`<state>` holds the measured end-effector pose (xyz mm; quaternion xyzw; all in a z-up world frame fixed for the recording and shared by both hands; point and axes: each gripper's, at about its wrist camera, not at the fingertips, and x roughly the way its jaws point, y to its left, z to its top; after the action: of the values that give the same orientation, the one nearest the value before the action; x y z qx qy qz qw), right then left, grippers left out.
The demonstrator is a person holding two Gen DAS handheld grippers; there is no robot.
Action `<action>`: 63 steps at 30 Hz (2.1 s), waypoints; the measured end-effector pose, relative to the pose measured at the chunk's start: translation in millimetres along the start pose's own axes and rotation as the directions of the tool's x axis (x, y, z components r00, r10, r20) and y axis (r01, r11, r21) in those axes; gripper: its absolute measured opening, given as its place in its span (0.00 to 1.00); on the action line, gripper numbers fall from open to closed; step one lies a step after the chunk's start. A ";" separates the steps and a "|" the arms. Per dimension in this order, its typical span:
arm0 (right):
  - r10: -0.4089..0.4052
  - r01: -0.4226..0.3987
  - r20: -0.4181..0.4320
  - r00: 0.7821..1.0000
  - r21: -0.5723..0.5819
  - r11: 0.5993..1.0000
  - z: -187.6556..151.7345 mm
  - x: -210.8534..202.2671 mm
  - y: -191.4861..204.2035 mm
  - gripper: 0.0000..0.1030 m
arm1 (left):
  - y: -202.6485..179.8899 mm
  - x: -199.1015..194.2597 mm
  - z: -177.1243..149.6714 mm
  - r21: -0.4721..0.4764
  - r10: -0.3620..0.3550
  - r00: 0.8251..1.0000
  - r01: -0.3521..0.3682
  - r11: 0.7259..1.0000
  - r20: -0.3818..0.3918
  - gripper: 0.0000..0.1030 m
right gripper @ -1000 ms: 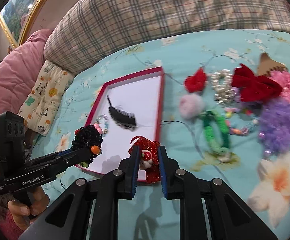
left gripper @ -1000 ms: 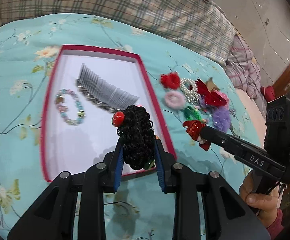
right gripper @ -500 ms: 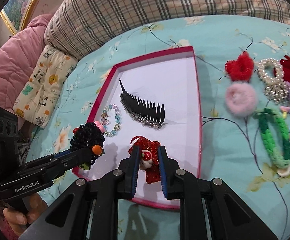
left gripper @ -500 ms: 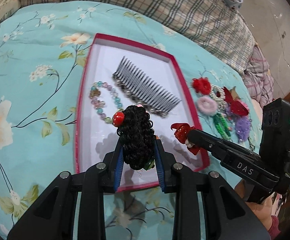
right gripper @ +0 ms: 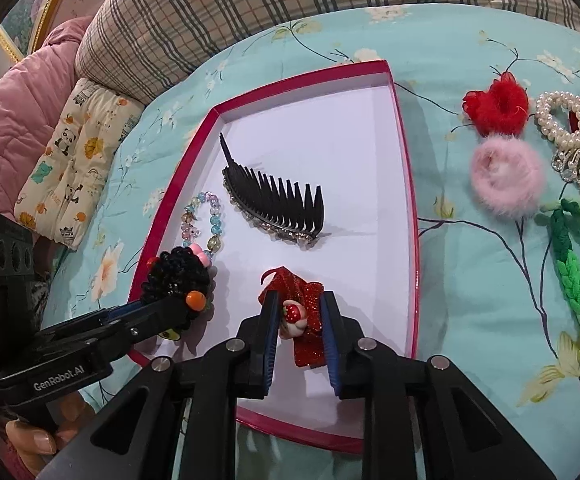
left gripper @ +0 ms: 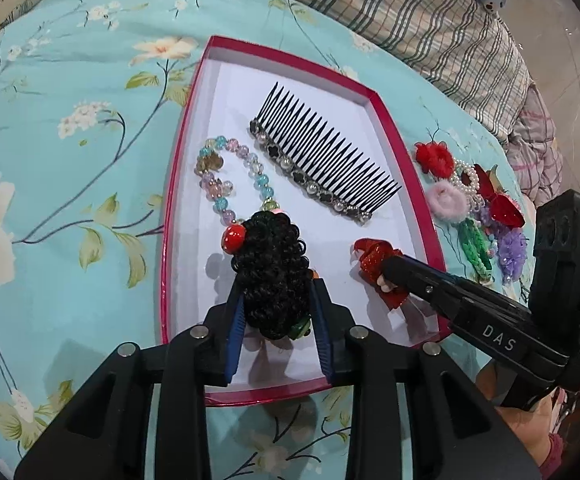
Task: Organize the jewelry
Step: 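Open both grippers, releasing scrunchie and bow clip beside the bracelet, then move both open grippers back toward the remaining accessories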
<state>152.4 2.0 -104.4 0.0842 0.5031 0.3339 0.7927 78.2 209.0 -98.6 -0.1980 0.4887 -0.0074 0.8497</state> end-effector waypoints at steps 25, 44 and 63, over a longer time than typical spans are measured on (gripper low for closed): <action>0.001 -0.002 0.066 0.998 0.006 1.000 -1.4 -46.5 -1.3 0.40 | -17.9 -27.0 0.2 0.016 0.017 0.999 -0.018 1.000 0.037 0.53; -0.114 0.097 0.151 0.982 0.118 0.988 -30.2 -124.8 -68.7 0.40 | -87.1 -25.3 2.7 0.104 -0.055 0.998 0.052 0.993 0.032 0.53; -0.244 0.188 0.221 0.944 0.244 0.951 -36.4 -181.4 -145.9 0.42 | -172.1 8.8 -1.2 0.202 -0.137 0.990 0.143 0.969 -0.047 0.58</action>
<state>137.1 -228.0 -55.8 0.1565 0.4397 0.1736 0.8672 112.9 48.3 -47.3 -0.1433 0.4839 -0.1208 0.8548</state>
